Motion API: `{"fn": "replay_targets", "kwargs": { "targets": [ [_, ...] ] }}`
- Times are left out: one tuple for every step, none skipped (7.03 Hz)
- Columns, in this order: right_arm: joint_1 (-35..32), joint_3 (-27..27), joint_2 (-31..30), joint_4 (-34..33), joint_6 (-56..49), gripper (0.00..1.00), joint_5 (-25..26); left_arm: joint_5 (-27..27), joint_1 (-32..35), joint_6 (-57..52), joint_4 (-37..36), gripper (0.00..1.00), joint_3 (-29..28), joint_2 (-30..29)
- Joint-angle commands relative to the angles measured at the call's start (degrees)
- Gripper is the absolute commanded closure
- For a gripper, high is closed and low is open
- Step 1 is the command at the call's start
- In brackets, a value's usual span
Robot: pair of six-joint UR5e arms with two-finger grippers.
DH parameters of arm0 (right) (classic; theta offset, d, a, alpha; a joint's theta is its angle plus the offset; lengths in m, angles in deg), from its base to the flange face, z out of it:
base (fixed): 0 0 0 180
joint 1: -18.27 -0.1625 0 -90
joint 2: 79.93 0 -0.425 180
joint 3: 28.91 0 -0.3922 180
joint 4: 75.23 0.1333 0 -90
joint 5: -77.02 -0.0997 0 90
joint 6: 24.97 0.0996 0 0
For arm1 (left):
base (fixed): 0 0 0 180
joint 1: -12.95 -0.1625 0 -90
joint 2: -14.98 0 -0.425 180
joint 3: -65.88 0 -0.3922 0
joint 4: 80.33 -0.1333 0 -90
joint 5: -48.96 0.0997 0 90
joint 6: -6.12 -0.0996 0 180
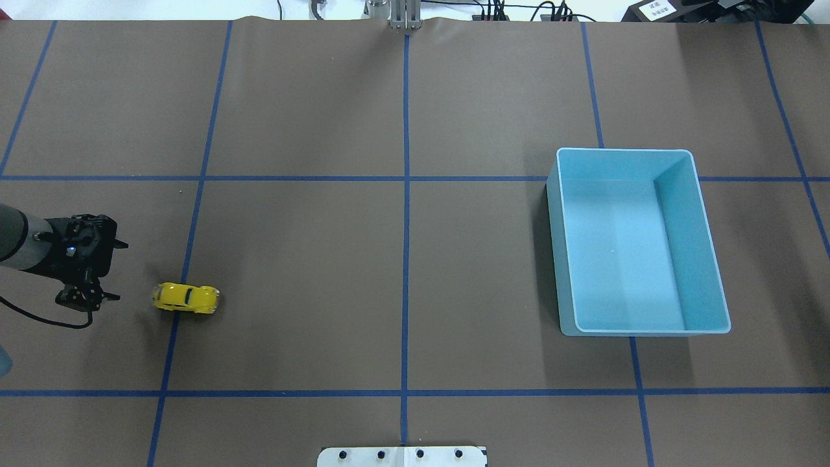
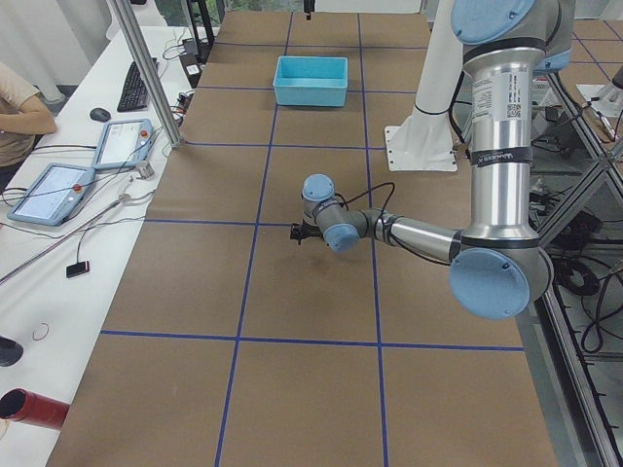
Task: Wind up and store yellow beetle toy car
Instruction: 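Release the car so it rolls toward the blue bin, lift left gripper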
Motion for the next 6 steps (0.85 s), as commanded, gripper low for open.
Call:
{"fn": "replay_targets", "kwargs": {
  "targets": [
    [0.0,0.0,0.0,0.1,0.0,0.00,-0.1,-2.3,4.8,0.2,-0.4,0.00,-2.2,0.1],
    [0.0,0.0,0.0,0.1,0.0,0.00,-0.1,-2.4,7.7,0.7,-1.8,0.00,-2.6,0.1],
    [0.0,0.0,0.0,0.1,0.1,0.00,-0.1,-3.3,10.4,0.8,-4.8,0.00,-2.6,0.1],
    [0.0,0.0,0.0,0.1,0.3,0.00,-0.1,-3.6,13.2,2.3,-8.2,0.00,-2.6,0.1],
    [0.0,0.1,-0.1,0.0,0.3,0.00,-0.2,-3.6,15.8,7.7,-9.1,0.00,-2.5,0.5],
    [0.0,0.0,-0.1,0.0,0.3,0.00,-0.2,-4.0,18.0,14.0,-9.1,0.00,-2.2,2.3]
  ]
}}
